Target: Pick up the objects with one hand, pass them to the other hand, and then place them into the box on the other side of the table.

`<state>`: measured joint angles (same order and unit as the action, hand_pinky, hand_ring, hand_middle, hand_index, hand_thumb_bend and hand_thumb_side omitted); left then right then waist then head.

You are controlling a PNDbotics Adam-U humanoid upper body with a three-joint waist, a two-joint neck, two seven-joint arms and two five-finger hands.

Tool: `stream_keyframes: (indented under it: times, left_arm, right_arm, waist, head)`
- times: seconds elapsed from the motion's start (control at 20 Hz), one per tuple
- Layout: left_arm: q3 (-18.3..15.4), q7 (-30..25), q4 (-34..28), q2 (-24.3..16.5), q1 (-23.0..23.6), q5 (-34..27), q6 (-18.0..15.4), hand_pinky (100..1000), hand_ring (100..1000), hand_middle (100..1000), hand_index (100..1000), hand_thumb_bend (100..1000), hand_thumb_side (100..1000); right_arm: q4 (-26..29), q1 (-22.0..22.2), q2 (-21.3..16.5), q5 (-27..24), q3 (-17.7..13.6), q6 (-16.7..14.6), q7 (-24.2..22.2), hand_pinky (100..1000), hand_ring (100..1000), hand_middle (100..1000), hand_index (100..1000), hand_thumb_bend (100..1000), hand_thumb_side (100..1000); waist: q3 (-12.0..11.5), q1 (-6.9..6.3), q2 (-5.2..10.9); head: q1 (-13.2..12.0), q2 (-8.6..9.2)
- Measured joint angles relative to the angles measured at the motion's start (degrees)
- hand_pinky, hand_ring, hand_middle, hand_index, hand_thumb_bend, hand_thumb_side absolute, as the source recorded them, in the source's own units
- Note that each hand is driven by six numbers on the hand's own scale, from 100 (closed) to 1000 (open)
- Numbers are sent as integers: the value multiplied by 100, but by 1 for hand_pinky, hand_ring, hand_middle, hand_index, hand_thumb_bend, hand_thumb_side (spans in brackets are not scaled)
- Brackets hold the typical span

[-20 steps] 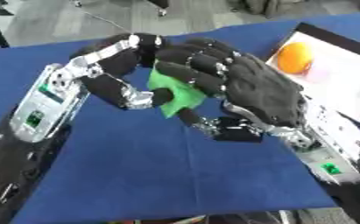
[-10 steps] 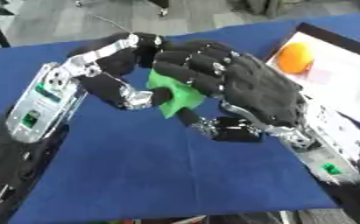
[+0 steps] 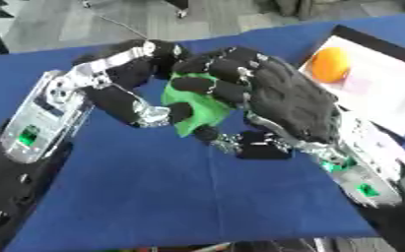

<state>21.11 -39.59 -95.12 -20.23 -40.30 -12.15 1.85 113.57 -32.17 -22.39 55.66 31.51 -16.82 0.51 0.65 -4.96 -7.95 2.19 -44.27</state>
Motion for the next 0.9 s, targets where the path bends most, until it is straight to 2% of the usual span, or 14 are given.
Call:
stream_keyframes:
  times: [0.05, 0.1, 0.2, 0.3, 0.35, 0.5, 0.9]
  left_arm:
    - [0, -4, -6, 0, -2, -3, 5, 635, 367, 329, 396, 100, 273]
    - [2, -8, -8, 0, -4, -4, 9, 636, 369, 331, 399, 100, 273]
    - [2, -17, -20, -2, -17, -25, 18, 638, 372, 334, 402, 100, 273]
    - [2, -21, -45, -7, -31, -39, 22, 645, 382, 344, 414, 100, 274]
    - [2, -23, -56, -18, -45, -40, 24, 647, 385, 348, 419, 100, 275]
    - [0, -37, -115, -46, -59, -40, 34, 655, 400, 364, 438, 100, 275]
    - [-54, -91, -172, -47, -108, -40, -3, 673, 443, 414, 495, 100, 299]
  right_arm:
    - [-7, 7, 7, 0, 1, 2, 54, 512, 499, 286, 562, 100, 100]
    - [-23, 11, 19, 0, 1, 5, 114, 491, 482, 254, 495, 100, 100]
    - [-48, 18, 44, 0, 1, 13, 239, 474, 468, 227, 463, 100, 100]
    - [-60, 20, 49, 0, 1, 13, 351, 424, 426, 196, 354, 100, 100]
    - [-67, 20, 50, 0, 1, 16, 406, 412, 416, 188, 329, 100, 100]
    - [-88, 21, 56, -2, 7, 19, 575, 393, 401, 172, 291, 100, 100]
    - [-98, 40, 57, 2, 12, 4, 833, 387, 397, 165, 276, 100, 100]
  waist:
    - [0, -5, 0]
    - [0, -9, 0]
    - [0, -16, 0]
    - [-1, -18, -1]
    - [-1, -21, -1]
    - [-2, -23, -1]
    - [-3, -23, -1]
  head:
    - [2, 0]
    - [5, 0]
    - [22, 0]
    - [29, 0]
    - [34, 0]
    - [43, 0]
    - [66, 0]
